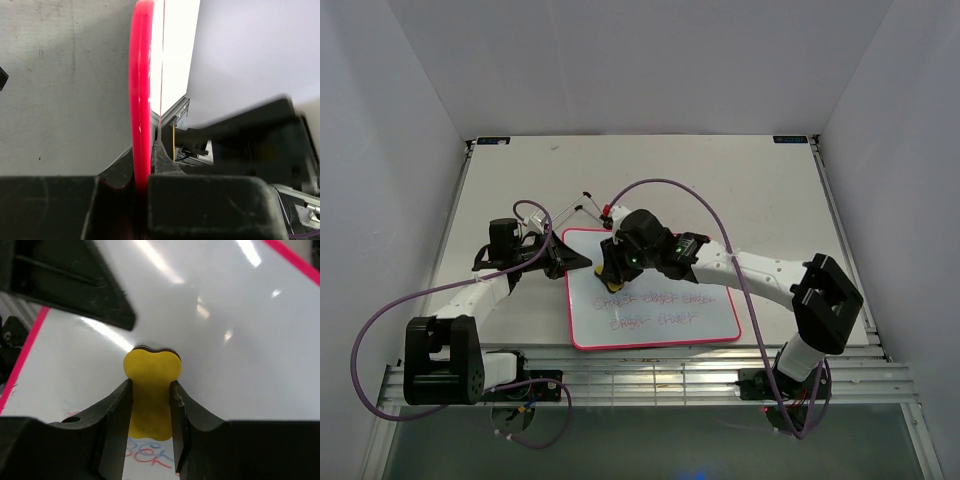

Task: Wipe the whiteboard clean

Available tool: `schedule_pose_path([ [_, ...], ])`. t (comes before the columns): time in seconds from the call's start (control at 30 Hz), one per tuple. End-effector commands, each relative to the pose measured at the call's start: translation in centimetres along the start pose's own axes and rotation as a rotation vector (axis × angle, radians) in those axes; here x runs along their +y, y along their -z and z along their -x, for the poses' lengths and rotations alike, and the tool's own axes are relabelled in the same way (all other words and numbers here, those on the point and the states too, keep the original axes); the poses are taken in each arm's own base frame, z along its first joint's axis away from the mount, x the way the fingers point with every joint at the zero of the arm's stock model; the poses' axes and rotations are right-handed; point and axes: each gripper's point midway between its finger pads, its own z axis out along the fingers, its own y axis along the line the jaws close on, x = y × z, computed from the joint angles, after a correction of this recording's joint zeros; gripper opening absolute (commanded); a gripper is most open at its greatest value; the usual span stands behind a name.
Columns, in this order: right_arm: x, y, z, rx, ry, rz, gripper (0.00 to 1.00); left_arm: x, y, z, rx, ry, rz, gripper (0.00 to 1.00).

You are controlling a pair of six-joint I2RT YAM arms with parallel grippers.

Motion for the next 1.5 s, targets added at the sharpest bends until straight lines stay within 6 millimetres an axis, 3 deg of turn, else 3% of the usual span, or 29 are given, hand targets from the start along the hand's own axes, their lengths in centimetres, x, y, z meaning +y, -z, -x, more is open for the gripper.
schedule_pose_path([
  [0.0, 5.7, 0.9, -6.2, 0.191, 0.067, 0.163, 0.21, 0.2, 0.0, 2.7, -0.135, -0.14, 0.057, 0.0],
  [0.13, 9.7, 1.8, -5.9, 0.165, 0.117, 0.231, 0.21, 0.1, 0.0, 2.7, -0.136, -0.139, 0.055, 0.0],
  [0.2, 10.9, 2.3, -5.9, 0.156, 0.133, 0.258, 0.21, 0.0, 0.0, 2.9, -0.14, -0.144, 0.055, 0.0],
  [0.27, 10.4, 2.2, -6.3, 0.152, 0.13, 0.246, 0.21, 0.0, 0.0, 2.8, -0.142, -0.143, 0.056, 0.0],
  [0.4, 6.0, 2.7, -8.3, 0.176, 0.098, 0.104, 0.21, 0.2, 0.0, 2.7, -0.138, -0.14, 0.062, 0.0],
  [0.47, 1.6, 3.2, -11.0, 0.231, 0.028, -0.007, 0.21, 0.3, 0.0, 2.6, -0.136, -0.137, 0.064, 0.0],
  [0.5, -0.9, 3.9, -10.8, 0.211, -0.022, -0.067, 0.21, 0.3, 0.0, 2.6, -0.137, -0.138, 0.066, 0.0],
  [0.53, -3.3, 4.6, -13.8, 0.268, -0.077, -0.121, 0.21, 0.2, 0.0, 2.7, -0.138, -0.139, 0.064, 0.0],
  [0.57, -5.0, 5.2, -14.8, 0.281, -0.12, -0.158, 0.21, 0.2, 0.0, 2.7, -0.138, -0.139, 0.064, 0.0],
  [0.6, -6.4, 6.4, -15.3, 0.27, -0.158, -0.19, 0.21, 0.2, 0.1, 2.7, -0.139, -0.142, 0.064, 0.0],
  [0.63, -9.1, 7.3, -16.0, 0.265, -0.227, -0.253, 0.21, 0.1, 0.1, 2.6, -0.136, -0.139, 0.062, 0.0],
  [0.67, -11.0, 8.3, -18.9, 0.31, -0.276, -0.307, 0.21, 0.1, 0.1, 2.6, -0.136, -0.142, 0.06, 0.0],
  [0.7, -12.8, 9.6, -19.2, 0.291, -0.324, -0.36, 0.21, 0.2, 0.1, 2.5, -0.133, -0.14, 0.061, 0.0],
  [0.77, -14.0, 10.7, -21.0, 0.309, -0.353, -0.398, 0.21, 0.1, 0.1, 2.5, -0.132, -0.142, 0.057, 0.0],
  [0.8, -14.1, 10.9, -20.7, 0.29, -0.353, -0.396, 0.21, 0.1, 0.1, 2.5, -0.133, -0.141, 0.058, 0.0],
  [0.9, -12.5, 10.4, -19.1, 0.269, -0.347, -0.315, 0.21, 0.0, 0.1, 2.5, -0.134, -0.141, 0.056, 0.0],
  [0.97, -11.0, 9.5, -16.9, 0.213, -0.324, -0.243, 0.21, 0.0, 0.1, 2.5, -0.134, -0.144, 0.055, 0.0],
  [1.07, -6.5, 7.7, -12.5, 0.136, -0.244, -0.092, 0.21, 0.1, 0.1, 2.5, -0.136, -0.144, 0.058, 0.0],
  [1.1, -3.5, 6.8, -10.4, 0.125, -0.185, -0.023, 0.21, 0.1, 0.1, 2.5, -0.135, -0.142, 0.059, 0.0],
  [1.17, -0.4, 4.9, -9.4, 0.151, -0.114, 0.04, 0.21, 0.1, 0.1, 2.5, -0.134, -0.14, 0.059, 0.0],
  [1.2, 2.5, 4.4, -9.4, 0.175, -0.054, 0.101, 0.21, 0.2, 0.1, 2.6, -0.138, -0.14, 0.062, 0.0],
  [1.23, 5.1, 4.0, -6.7, 0.137, -0.002, 0.156, 0.21, 0.2, 0.1, 2.6, -0.138, -0.139, 0.064, 0.0],
  [1.27, 6.6, 3.5, -6.4, 0.147, 0.026, 0.18, 0.21, 0.3, 0.1, 2.6, -0.138, -0.136, 0.068, 0.0],
  [1.3, 8.0, 2.1, -7.9, 0.208, 0.059, 0.189, 0.21, 0.4, 0.1, 2.6, -0.138, -0.137, 0.07, 0.0],
  [1.33, 9.6, 1.8, -6.2, 0.182, 0.081, 0.213, 0.21, 0.4, 0.1, 2.6, -0.138, -0.136, 0.071, 0.0],
  [1.37, 9.7, 0.6, -6.9, 0.211, 0.087, 0.204, 0.21, 0.4, 0.1, 2.6, -0.137, -0.136, 0.072, 0.0],
  [1.47, 10.3, -0.1, -6.7, 0.221, 0.107, 0.212, 0.21, 0.5, 0.1, 2.5, -0.136, -0.134, 0.075, 0.0],
])
